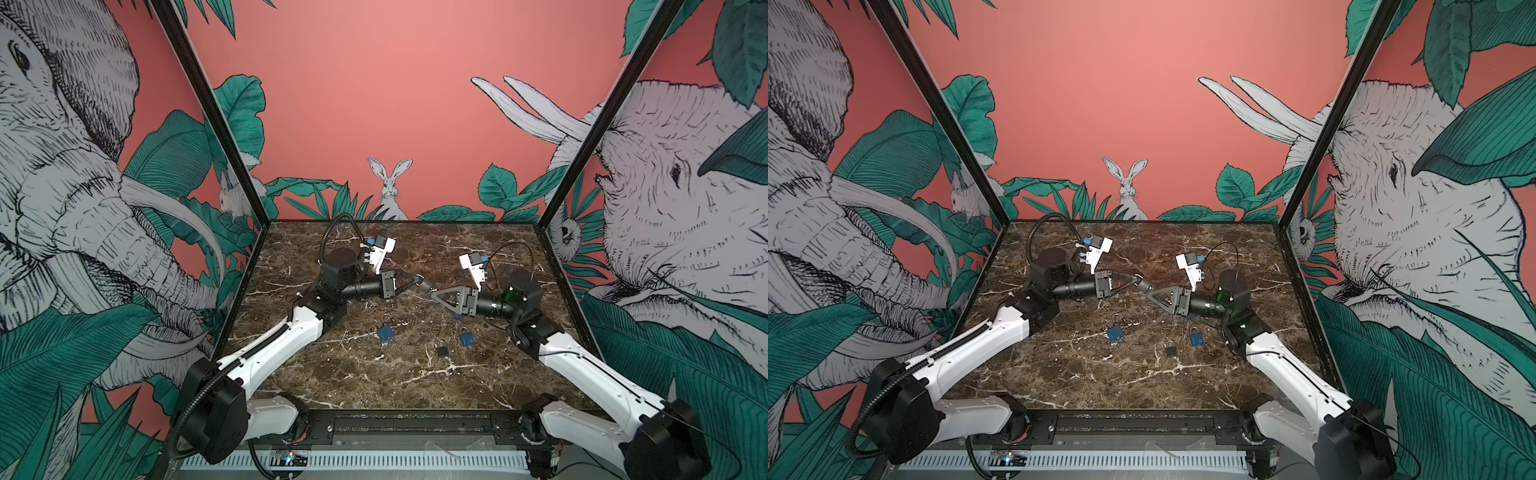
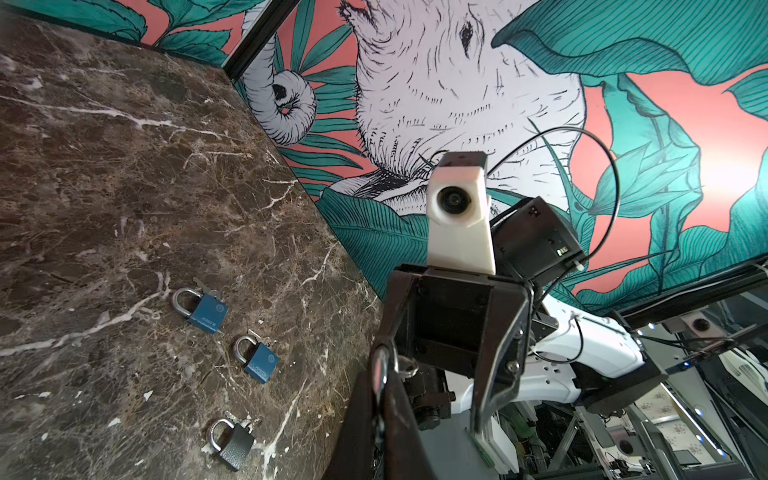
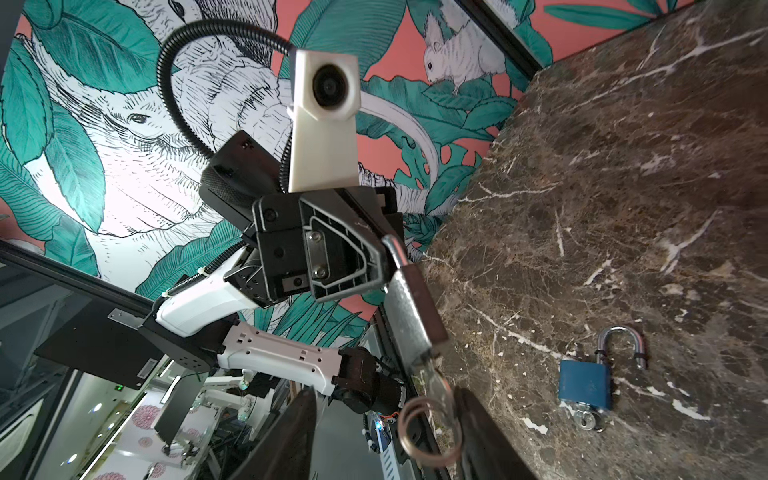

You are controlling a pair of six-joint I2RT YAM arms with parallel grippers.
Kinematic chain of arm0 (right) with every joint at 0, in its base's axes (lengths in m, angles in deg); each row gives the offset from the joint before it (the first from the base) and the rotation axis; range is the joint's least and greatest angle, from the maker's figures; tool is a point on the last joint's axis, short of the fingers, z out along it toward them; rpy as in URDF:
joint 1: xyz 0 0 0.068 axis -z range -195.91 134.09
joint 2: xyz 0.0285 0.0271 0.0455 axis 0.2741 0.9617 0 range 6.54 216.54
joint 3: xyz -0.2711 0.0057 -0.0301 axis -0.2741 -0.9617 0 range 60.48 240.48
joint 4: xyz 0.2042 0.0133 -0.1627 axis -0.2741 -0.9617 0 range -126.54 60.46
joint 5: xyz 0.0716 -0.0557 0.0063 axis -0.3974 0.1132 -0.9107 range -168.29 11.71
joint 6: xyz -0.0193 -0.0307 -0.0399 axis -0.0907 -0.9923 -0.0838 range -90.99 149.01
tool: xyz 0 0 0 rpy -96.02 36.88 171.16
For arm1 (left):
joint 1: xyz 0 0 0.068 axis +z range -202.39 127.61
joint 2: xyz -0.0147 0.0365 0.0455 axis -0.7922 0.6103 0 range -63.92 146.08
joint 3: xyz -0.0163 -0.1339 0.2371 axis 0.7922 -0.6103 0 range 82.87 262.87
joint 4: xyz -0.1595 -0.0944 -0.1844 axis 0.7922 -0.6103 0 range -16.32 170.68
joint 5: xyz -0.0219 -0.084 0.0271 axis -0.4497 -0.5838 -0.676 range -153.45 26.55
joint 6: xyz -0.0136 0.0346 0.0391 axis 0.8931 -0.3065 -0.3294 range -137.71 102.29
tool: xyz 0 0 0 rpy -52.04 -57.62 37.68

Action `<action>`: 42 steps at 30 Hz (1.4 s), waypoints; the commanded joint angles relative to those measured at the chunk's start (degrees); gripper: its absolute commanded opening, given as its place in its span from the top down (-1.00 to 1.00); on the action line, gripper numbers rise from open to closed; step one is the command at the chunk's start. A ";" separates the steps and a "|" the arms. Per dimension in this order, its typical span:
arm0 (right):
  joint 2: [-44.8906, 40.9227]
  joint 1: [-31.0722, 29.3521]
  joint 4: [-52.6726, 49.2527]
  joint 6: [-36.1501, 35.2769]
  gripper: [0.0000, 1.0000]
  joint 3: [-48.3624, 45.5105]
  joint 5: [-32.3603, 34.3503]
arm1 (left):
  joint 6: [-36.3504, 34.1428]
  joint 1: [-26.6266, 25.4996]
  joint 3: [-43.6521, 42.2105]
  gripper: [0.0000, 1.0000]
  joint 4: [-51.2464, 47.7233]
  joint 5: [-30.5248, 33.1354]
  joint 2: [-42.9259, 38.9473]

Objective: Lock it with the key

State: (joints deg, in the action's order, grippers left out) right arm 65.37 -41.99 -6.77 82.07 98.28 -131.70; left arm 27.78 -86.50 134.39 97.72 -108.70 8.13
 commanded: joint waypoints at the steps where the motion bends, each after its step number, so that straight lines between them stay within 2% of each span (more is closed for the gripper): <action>1: -3.37 0.92 -2.10 -3.71 -0.08 -0.54 1.57 | 0.03 0.36 -0.39 1.00 0.89 0.36 -2.06; 11: -0.85 1.27 -4.30 -6.71 -0.08 2.39 -0.38 | 0.17 0.36 0.16 1.00 0.61 -0.60 -2.67; 22: 1.44 1.48 -6.95 -10.52 -0.09 5.27 1.25 | 0.38 0.35 0.46 1.00 0.55 -0.59 -3.08; 27: 3.19 1.39 -3.74 -8.31 0.17 5.40 -0.79 | 0.45 0.34 0.45 1.00 1.12 0.25 -2.80; 36: 4.10 1.40 -0.83 -6.48 0.52 4.97 -1.96 | 1.09 0.36 0.51 1.00 2.12 0.29 -1.73; 42: 4.87 1.35 1.31 -5.03 0.54 4.31 -2.67 | 1.10 0.36 0.41 1.00 2.09 1.33 -1.43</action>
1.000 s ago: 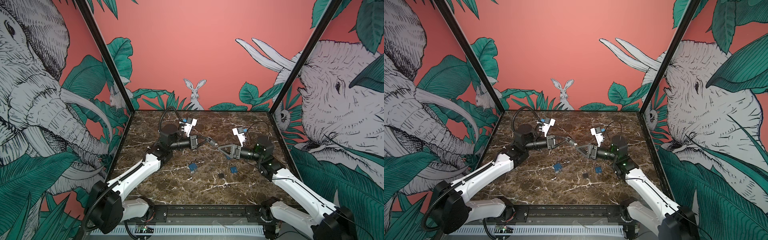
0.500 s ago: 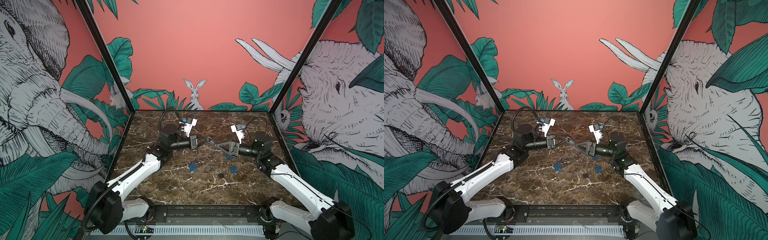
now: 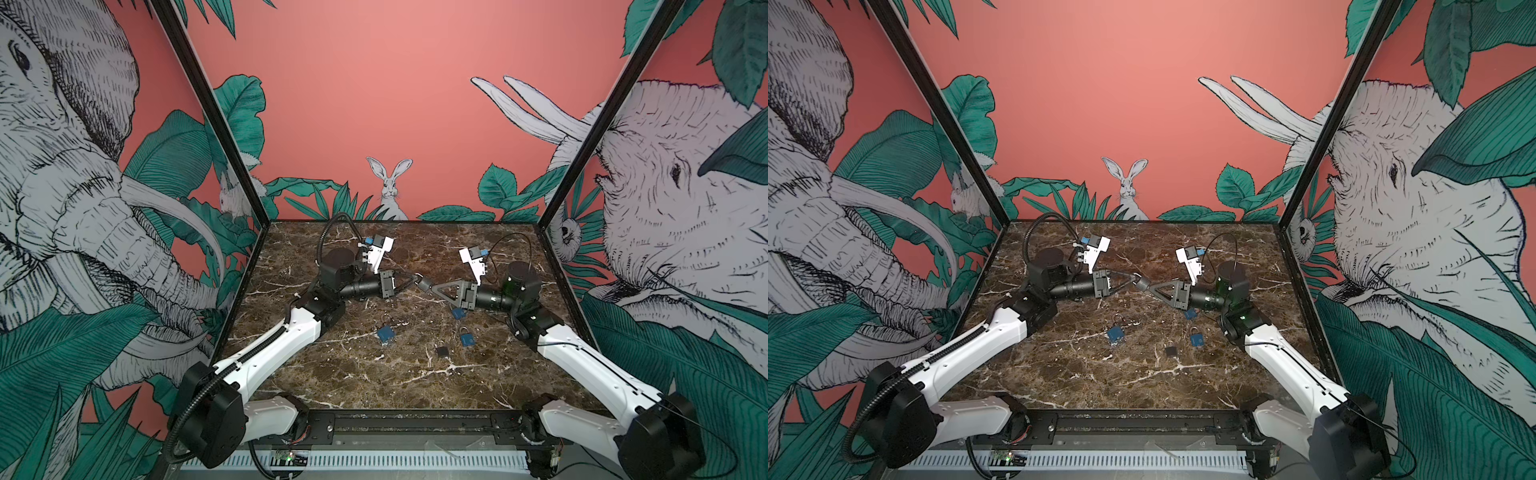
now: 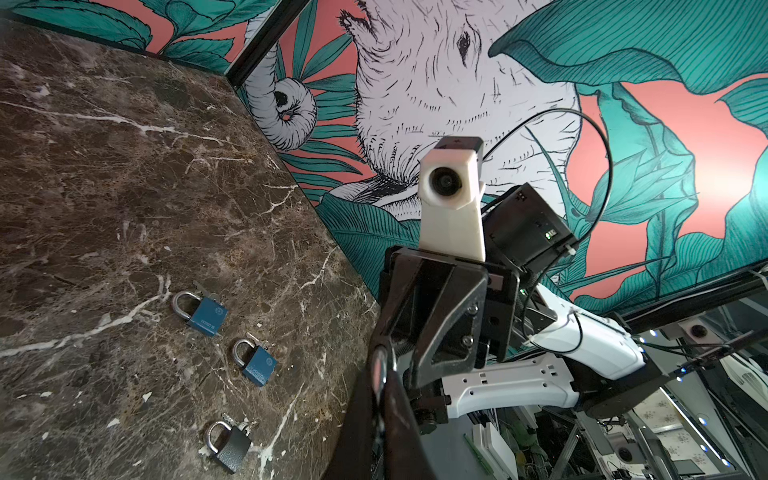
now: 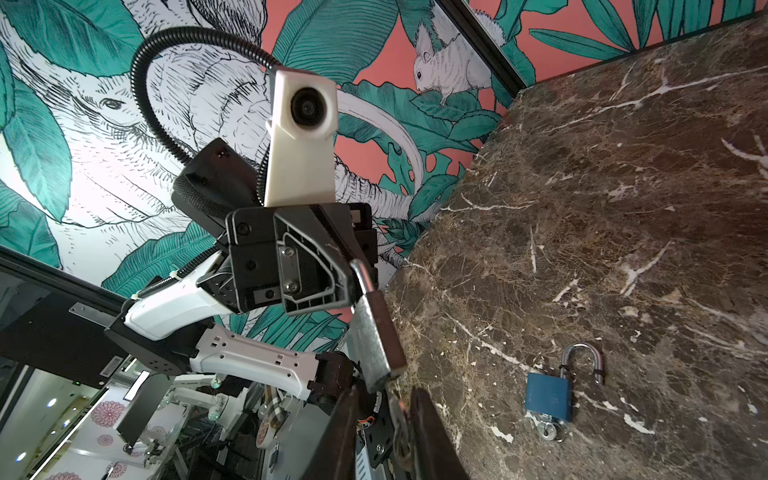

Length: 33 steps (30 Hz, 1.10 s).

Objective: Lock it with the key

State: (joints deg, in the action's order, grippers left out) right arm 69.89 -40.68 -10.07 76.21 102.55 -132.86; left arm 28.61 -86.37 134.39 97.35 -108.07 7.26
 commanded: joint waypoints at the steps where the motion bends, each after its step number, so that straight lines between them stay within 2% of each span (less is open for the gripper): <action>1: 0.48 0.01 4.54 0.92 0.54 0.06 -1.66 | 0.30 0.20 0.27 1.00 2.53 0.96 -0.52; 12: 1.33 -0.53 5.10 1.33 0.56 -0.57 -2.36 | 1.88 0.22 -0.64 1.00 4.82 3.07 -0.19; 15: 1.59 -0.66 5.07 1.33 0.69 -0.52 -2.41 | 2.01 0.23 -0.65 1.00 4.95 2.98 -0.12; 19: 1.78 -0.69 5.12 1.49 1.00 -0.66 -2.14 | 2.10 0.27 -0.90 1.00 5.30 3.47 -0.44; 25: 1.27 -0.56 4.97 1.98 1.00 -1.85 -2.12 | 3.32 1.60 -1.80 1.00 7.34 4.81 -1.90; 33: -1.36 1.25 5.45 2.77 1.00 -4.67 -2.74 | 7.23 5.88 -2.71 1.00 11.42 1.62 -3.01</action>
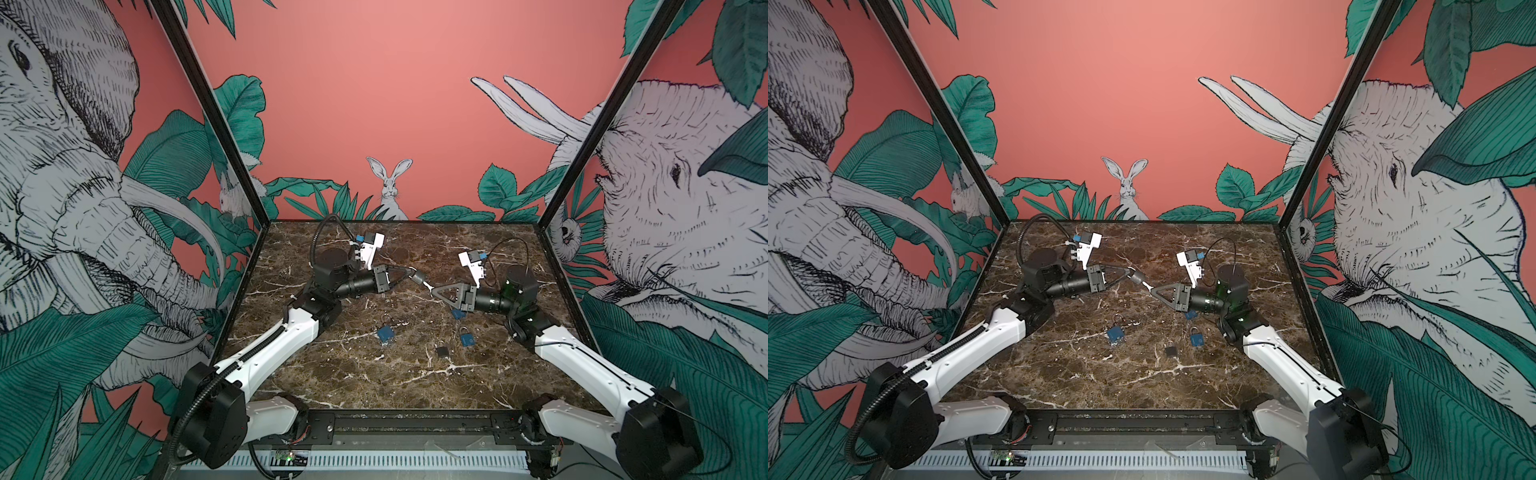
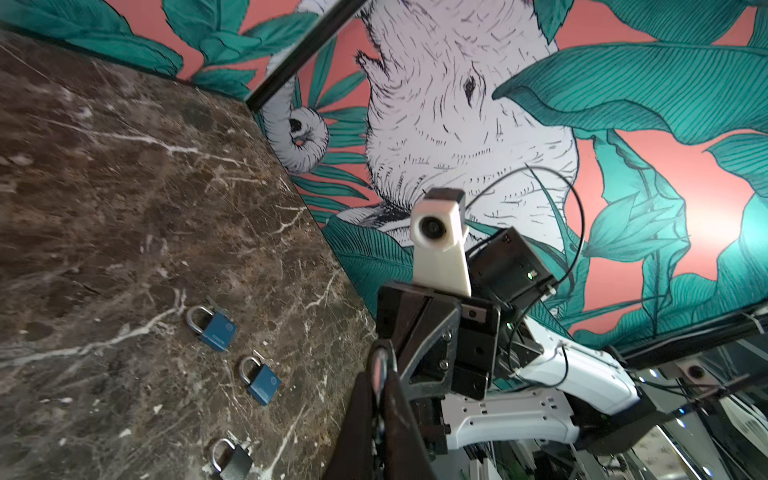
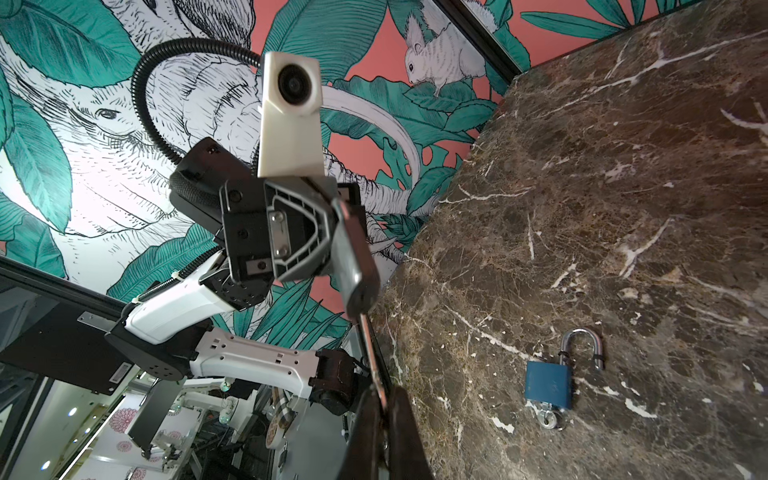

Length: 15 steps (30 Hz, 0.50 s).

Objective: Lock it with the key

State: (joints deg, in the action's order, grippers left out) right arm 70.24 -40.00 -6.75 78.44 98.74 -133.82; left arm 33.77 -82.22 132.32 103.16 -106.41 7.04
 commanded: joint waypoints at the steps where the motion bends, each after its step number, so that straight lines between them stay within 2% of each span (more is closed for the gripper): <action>1: -2.11 0.85 2.11 0.66 1.00 -1.23 -1.78 | 2.42 2.16 -0.79 1.00 5.80 -0.34 -2.91; 6: -3.57 2.25 -1.25 -0.77 1.00 -1.96 0.03 | 1.12 2.75 -1.11 1.00 3.08 -2.51 -2.61; 11: -4.89 3.88 -9.76 -4.59 1.00 -1.98 5.82 | -5.75 2.48 -0.58 1.00 -6.80 -3.43 0.37; 15: -5.69 7.22 -9.25 -2.85 1.00 -4.25 7.68 | -7.30 2.16 -0.69 1.00 -8.51 -4.65 4.90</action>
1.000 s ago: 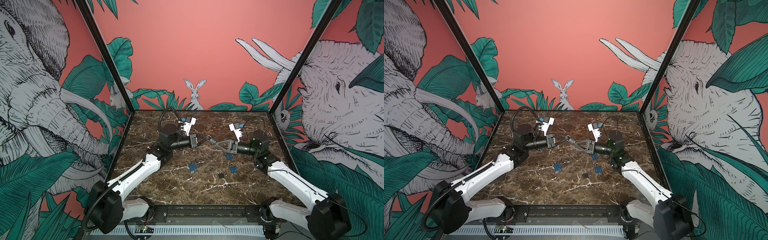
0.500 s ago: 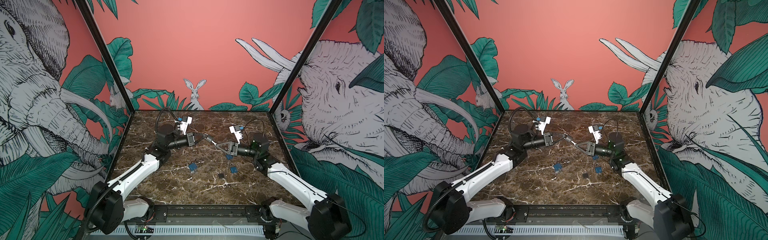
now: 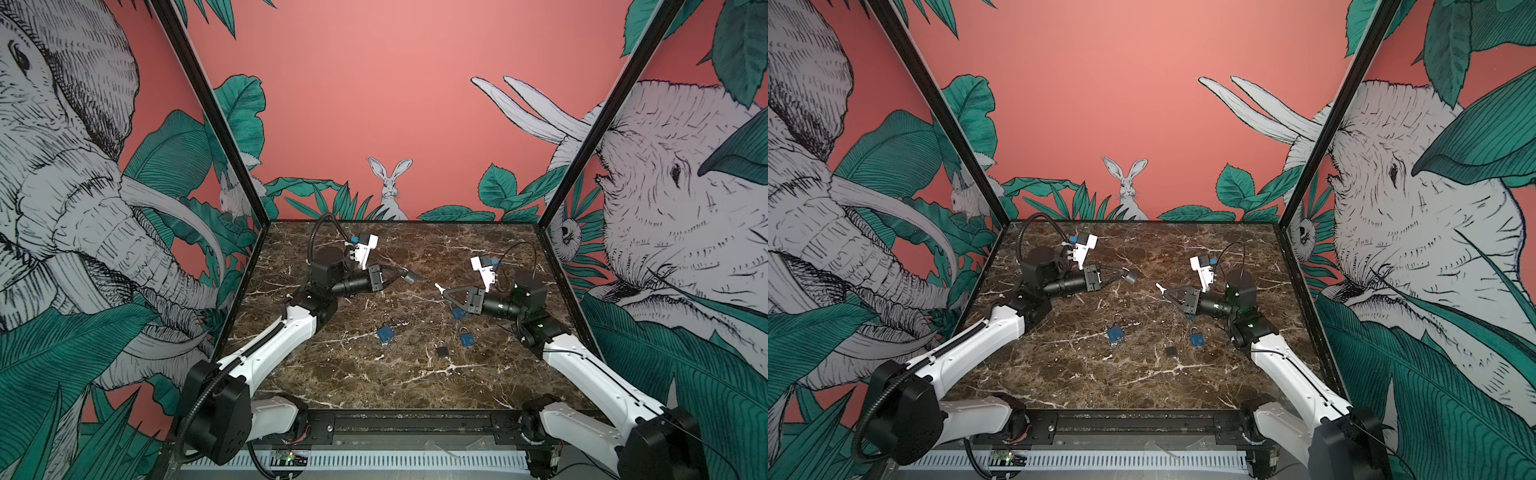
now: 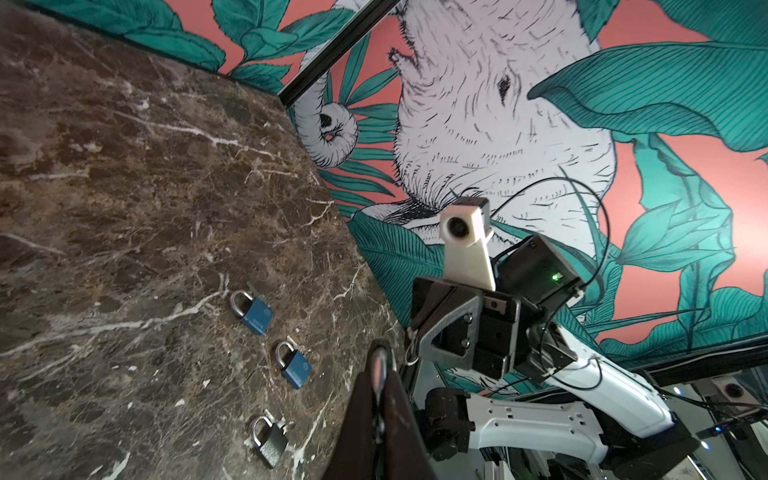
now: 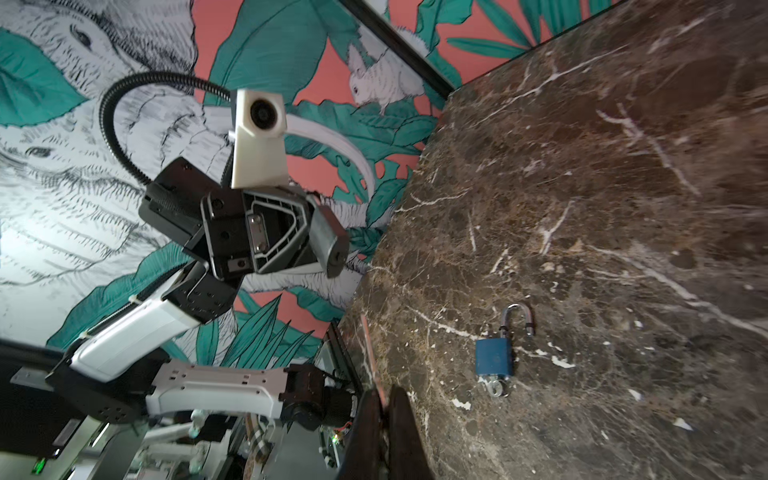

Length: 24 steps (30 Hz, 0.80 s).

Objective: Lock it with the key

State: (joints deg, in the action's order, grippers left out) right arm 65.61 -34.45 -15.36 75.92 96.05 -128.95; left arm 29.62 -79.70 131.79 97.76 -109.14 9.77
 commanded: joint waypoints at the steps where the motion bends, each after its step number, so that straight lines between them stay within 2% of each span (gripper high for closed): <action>1: -1.26 2.19 -0.76 -0.07 1.00 -1.90 3.41 | -3.83 -0.57 0.00 1.00 -3.98 -1.85 3.22; 12: -2.15 3.60 -5.22 -2.50 1.00 -3.71 8.28 | -14.95 -6.48 9.76 1.00 -18.62 -3.19 18.53; 24: -4.84 3.69 -10.81 -5.76 1.00 -3.84 10.30 | -15.17 -9.84 18.08 1.00 -20.33 -5.28 33.70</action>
State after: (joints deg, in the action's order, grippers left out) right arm 61.74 -31.04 -25.48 72.01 92.47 -119.44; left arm 15.61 -88.93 147.46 78.77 -112.59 42.60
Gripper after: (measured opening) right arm 0.048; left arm 0.075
